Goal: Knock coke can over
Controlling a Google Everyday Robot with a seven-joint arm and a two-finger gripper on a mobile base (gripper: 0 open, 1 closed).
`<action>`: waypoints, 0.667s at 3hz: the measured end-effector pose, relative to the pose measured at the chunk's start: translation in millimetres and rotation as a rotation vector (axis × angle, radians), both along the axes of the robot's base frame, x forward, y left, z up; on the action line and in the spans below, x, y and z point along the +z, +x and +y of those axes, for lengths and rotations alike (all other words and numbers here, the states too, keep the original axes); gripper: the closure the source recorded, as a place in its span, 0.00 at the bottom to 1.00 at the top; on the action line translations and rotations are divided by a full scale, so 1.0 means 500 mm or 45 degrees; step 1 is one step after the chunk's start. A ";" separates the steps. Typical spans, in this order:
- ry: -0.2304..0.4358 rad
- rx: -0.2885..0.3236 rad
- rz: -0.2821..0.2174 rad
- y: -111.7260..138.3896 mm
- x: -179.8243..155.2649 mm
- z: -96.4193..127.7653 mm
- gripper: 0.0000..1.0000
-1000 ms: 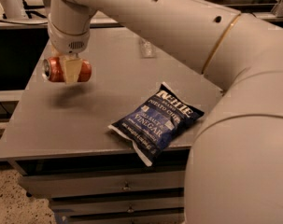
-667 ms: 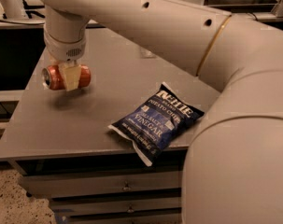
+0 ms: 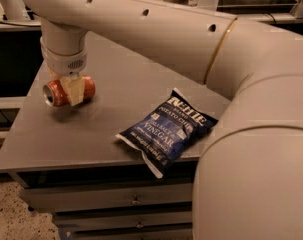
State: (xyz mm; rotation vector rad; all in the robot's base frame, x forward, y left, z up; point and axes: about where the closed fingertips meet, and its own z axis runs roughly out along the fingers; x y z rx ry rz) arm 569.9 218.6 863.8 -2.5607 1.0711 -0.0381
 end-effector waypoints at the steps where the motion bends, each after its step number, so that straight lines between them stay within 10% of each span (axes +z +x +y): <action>1: -0.019 0.044 0.003 -0.010 -0.009 0.002 0.35; 2: -0.035 0.086 0.008 -0.020 -0.015 0.004 0.12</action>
Offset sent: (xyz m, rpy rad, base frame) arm -0.0144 0.0018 -0.0094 -0.0388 0.0096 0.1033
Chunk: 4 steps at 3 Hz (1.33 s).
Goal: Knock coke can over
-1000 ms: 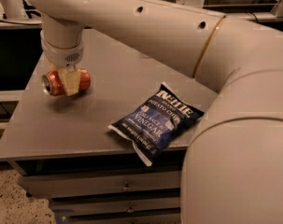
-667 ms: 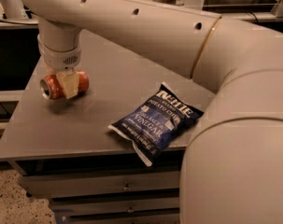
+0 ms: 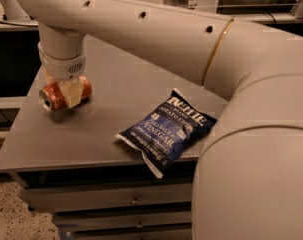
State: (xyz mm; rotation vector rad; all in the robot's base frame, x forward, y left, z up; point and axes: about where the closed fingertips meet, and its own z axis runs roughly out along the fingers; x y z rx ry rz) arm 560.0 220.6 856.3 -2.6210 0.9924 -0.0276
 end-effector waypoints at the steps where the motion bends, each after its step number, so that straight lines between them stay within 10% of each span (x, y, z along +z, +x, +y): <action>1: -0.016 0.037 0.006 -0.009 -0.004 0.001 0.00; 4: -0.106 0.140 0.019 -0.033 -0.025 -0.004 0.00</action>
Offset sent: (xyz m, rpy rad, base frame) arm -0.0100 0.0003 -0.0040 -0.0336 0.0086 0.0727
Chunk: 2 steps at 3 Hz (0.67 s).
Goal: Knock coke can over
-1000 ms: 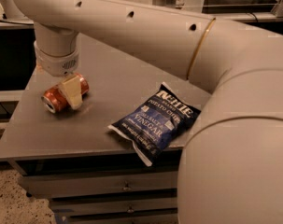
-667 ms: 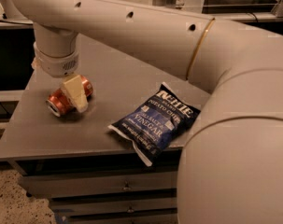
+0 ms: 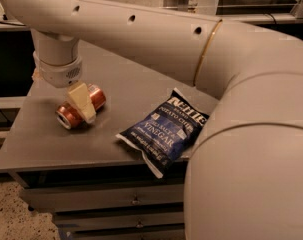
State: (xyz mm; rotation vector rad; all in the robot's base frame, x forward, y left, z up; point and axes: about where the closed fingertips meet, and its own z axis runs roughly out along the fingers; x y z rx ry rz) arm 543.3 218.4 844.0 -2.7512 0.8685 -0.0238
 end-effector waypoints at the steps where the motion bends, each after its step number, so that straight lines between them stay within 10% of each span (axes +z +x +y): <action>1: -0.084 0.031 0.006 -0.008 -0.011 -0.039 0.00; 2: -0.089 0.031 0.007 -0.008 -0.012 -0.042 0.00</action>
Offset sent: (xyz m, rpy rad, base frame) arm -0.0073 -0.0200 -0.0067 -0.0830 0.0048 0.0425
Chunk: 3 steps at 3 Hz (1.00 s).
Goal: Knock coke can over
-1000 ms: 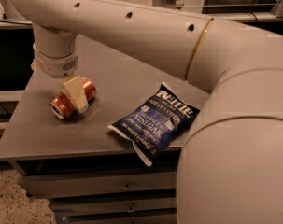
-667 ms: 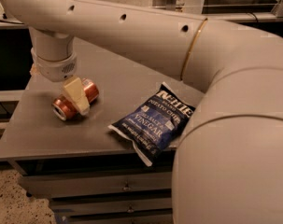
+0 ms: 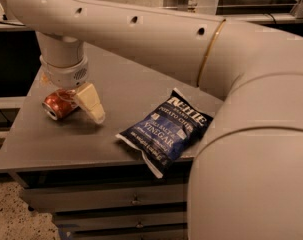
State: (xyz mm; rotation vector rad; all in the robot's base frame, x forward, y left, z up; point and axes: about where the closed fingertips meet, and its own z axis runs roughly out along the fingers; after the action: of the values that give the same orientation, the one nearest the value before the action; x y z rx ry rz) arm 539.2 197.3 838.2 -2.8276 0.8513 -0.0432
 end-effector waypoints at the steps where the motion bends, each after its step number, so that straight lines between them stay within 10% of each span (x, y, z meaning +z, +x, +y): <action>1: -0.037 0.026 0.004 -0.010 -0.013 -0.006 0.00; 3: -0.065 0.050 0.008 -0.019 -0.023 -0.008 0.00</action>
Offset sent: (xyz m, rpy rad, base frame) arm -0.0138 -0.0052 -0.0156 -0.0722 0.0126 0.0570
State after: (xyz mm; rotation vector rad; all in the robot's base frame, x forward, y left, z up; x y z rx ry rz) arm 529.5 193.5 826.8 -2.8927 0.8068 -0.0510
